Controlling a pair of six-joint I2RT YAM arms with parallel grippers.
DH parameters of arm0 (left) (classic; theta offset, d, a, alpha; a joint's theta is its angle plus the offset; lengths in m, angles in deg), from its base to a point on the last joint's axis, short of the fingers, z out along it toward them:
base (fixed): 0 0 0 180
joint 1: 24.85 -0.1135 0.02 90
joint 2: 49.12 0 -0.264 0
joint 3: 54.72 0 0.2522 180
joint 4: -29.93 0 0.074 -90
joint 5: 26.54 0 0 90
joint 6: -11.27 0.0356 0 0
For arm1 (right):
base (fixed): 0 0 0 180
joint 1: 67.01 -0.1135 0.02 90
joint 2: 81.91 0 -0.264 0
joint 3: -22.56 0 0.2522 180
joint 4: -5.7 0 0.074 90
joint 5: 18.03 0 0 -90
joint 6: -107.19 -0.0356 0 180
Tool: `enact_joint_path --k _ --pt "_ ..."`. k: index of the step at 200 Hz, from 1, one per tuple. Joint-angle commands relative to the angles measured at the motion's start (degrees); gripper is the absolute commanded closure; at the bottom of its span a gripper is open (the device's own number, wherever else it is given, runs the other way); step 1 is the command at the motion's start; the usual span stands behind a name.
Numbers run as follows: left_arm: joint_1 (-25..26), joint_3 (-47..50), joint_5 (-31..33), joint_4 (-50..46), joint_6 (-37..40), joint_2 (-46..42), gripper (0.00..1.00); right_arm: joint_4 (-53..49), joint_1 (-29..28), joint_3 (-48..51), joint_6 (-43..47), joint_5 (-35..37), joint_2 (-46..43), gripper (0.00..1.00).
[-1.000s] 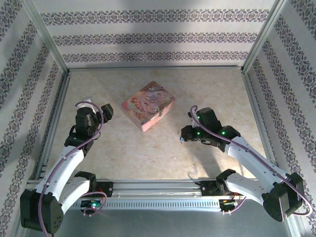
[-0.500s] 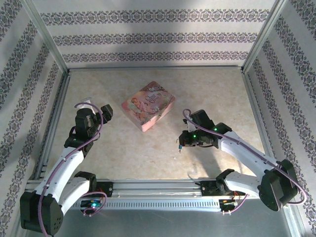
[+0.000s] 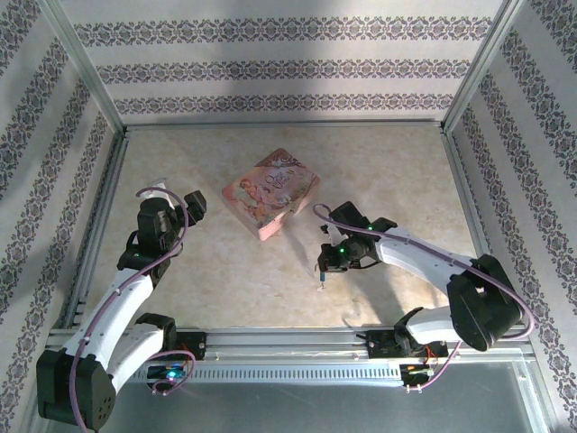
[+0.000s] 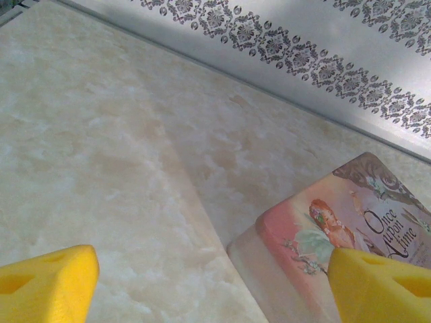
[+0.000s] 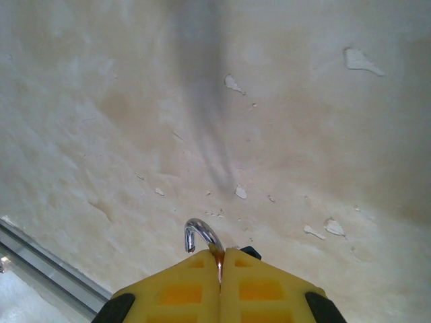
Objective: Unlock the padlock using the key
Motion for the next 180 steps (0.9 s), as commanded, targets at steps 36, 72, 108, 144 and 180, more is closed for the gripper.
enact_joint_path --k 36,72,108,144,180 --pt "-0.9 -0.1 -0.1 0.4 0.2 -0.4 0.11 2.1 -2.3 -3.0 2.1 -2.7 5.9 1.0" --pt "-1.0 0.0 -0.6 0.2 -0.1 -0.4 0.11 3.0 -3.0 -3.8 2.1 -2.7 8.4 1.0" --pt "-1.0 0.0 -0.8 -0.1 -0.1 -0.4 0.11 3.2 -3.1 -4.5 2.2 -2.7 10.2 1.0" --pt "-1.0 0.0 -0.8 -0.1 -0.1 -0.4 0.1 3.3 -3.3 -4.8 2.1 -2.7 11.4 1.0" --pt "-1.0 -0.1 -0.8 -0.1 -0.1 -0.2 0.1 3.5 -3.5 -5.2 2.1 -2.6 12.8 1.0"
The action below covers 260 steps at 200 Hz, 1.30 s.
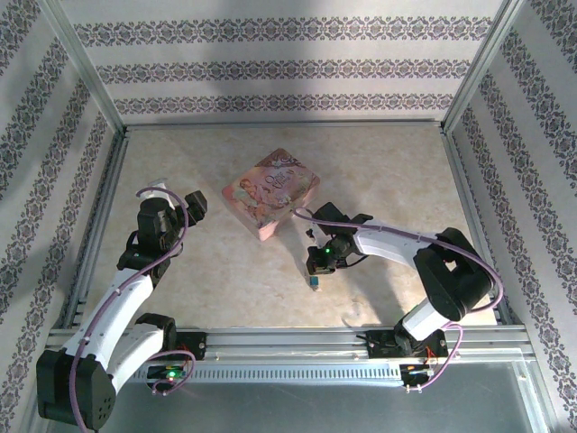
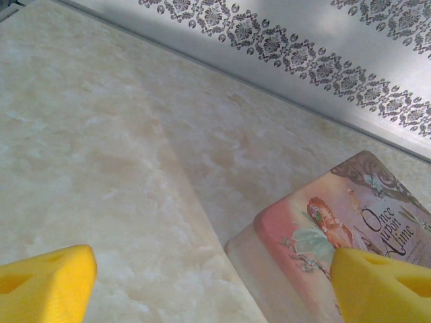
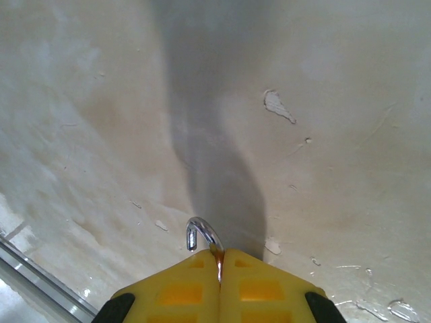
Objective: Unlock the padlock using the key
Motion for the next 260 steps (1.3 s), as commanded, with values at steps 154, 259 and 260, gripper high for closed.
enact_joint_path --k 154,259,260 --pt "-1.0 0.0 -1.0 0.1 -0.2 0.5 0.09 -0.1 -1.9 -2.6 0.7 0.4 4.6 1.0" --pt "-1.1 0.1 -4.2 3.6 -1.5 4.4 0.08 -2.6 -2.0 -2.7 1.0 4.1 1.2 0.81" --pt "-1.1 0.1 -4.3 3.7 -1.5 4.5 0.08 -2.6 -2.0 -2.7 1.0 4.1 1.1 0.81"
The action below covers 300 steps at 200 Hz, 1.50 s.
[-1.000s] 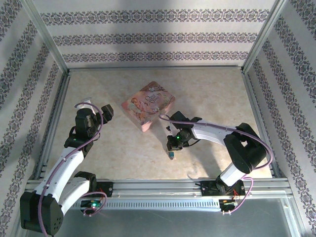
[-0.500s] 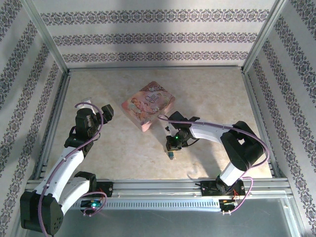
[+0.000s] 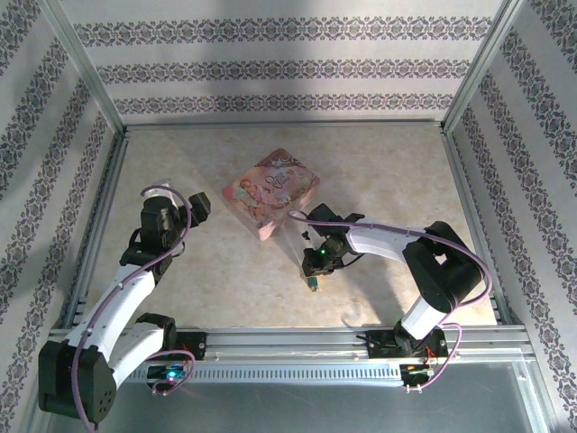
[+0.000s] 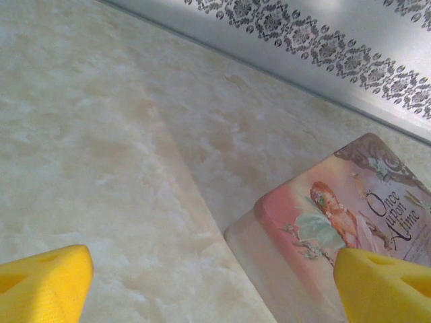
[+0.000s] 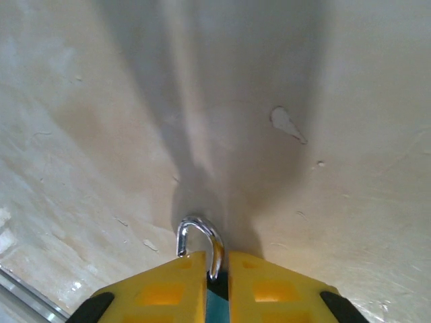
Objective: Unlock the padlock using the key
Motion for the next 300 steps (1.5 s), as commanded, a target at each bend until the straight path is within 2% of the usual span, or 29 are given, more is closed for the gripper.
enact_joint_path --k 1,85,150,190,252,260,263,265,300 --pt "-1.1 0.1 -2.1 3.5 -1.4 1.4 0.08 -2.5 -0.6 -1.0 0.7 2.6 -2.4 0.81" --pt "-1.4 -1.8 -4.7 4.2 -0.8 2.1 0.07 -7.1 -0.2 -3.9 4.4 9.7 -9.2 0.64" --pt "-1.9 -2.0 -5.8 4.5 -1.7 2.0 0.06 -7.4 3.7 -4.4 10.2 17.8 -19.2 0.56" --pt "-2.2 -2.2 -5.8 4.5 -1.5 2.0 0.06 -5.3 7.6 -3.0 12.3 18.9 -27.4 0.43" --pt "-3.1 -1.3 -4.7 4.0 -0.3 0.4 0.06 -1.5 14.0 -0.2 14.2 20.7 -36.8 0.18" --pt "-3.2 -1.2 -4.4 3.8 -0.1 0.0 0.05 -0.7 14.8 0.2 14.3 20.9 -37.9 0.11" --pt "-3.2 -1.2 -4.2 3.8 0.0 -0.1 0.05 -0.3 15.1 0.4 14.3 21.0 -38.3 0.03" --pt "-3.3 -1.1 -4.2 3.7 0.1 -0.2 0.06 0.0 15.3 0.6 14.4 21.0 -38.6 0.02" --pt "-3.6 -0.3 -2.9 3.2 1.1 -1.6 0.05 3.6 19.4 2.2 14.6 19.3 -41.9 0.02"
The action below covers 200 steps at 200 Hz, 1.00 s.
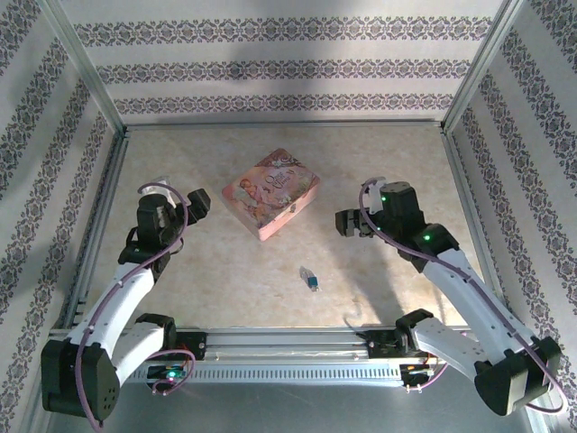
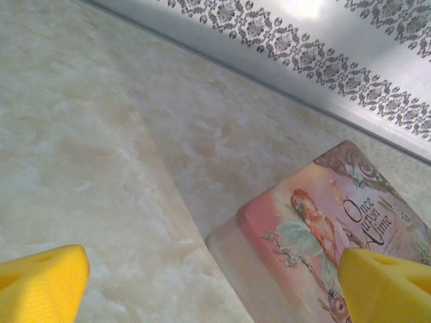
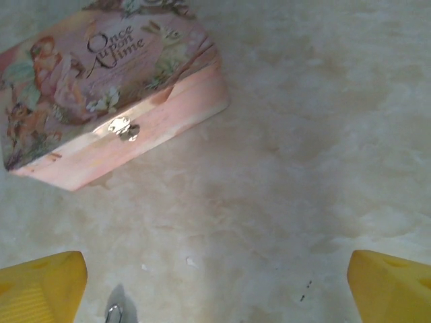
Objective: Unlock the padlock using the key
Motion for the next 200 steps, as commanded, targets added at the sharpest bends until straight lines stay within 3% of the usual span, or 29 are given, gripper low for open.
enact_joint_path --k 1,97,152,200 --pt "-1.0 0.1 1.8 1.1 2.0 -1.6 0.05 4.0 2.5 1.0 0.9 -0.1 -2.1 0.02" --pt "-1.9 2.4 8.6 0.4 4.8 -3.7 0.02 12.7 11.1 7.9 -1.4 -0.6 -5.4 0.02" --pt "-2.8 2.3 15.4 -2.4 7.6 -3.6 0.01 30.6 12.7 17.7 8.3 6.0 -6.5 0.02" --pt "-3.3 3.1 16.9 -2.5 8.3 -3.9 0.0 42.5 20.6 23.9 8.3 6.8 -1.4 0.02"
